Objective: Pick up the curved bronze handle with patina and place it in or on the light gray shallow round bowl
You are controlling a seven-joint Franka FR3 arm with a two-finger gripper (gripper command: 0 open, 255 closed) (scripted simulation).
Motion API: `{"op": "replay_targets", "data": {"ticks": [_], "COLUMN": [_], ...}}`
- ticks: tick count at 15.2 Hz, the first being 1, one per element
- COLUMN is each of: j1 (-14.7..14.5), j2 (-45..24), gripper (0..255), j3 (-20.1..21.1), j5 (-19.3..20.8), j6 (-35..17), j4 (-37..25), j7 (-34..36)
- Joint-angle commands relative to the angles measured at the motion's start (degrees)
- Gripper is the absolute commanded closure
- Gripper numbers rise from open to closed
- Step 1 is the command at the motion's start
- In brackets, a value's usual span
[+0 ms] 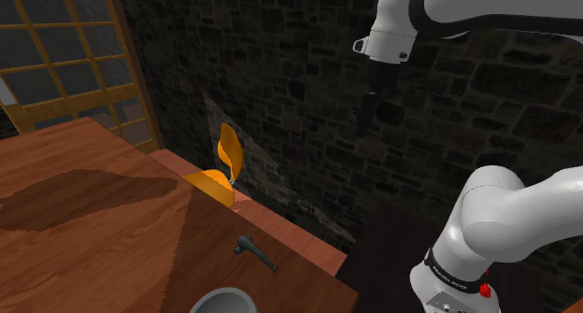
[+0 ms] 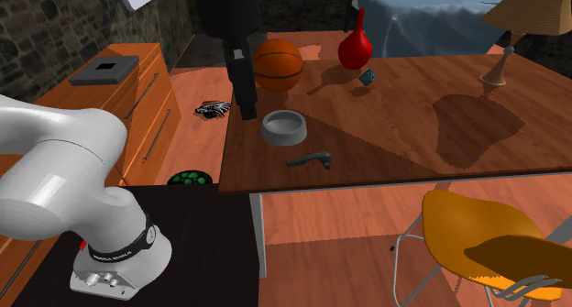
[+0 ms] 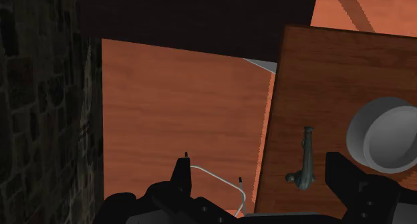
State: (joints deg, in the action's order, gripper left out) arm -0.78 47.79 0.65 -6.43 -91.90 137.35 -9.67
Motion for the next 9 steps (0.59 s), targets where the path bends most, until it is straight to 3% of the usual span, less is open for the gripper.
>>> {"op": "replay_targets", "data": {"ticks": [1,9], "j1": [0.0,-2.02], "j2": [0.0,-6.72], "gripper": [0,0], "j3": [0.0,5.81], "j5": [0.0,-5.35], "j6": [0.0,-14.71], "j4": [0.0,7.83], "j7": [0.0,5.24]}}
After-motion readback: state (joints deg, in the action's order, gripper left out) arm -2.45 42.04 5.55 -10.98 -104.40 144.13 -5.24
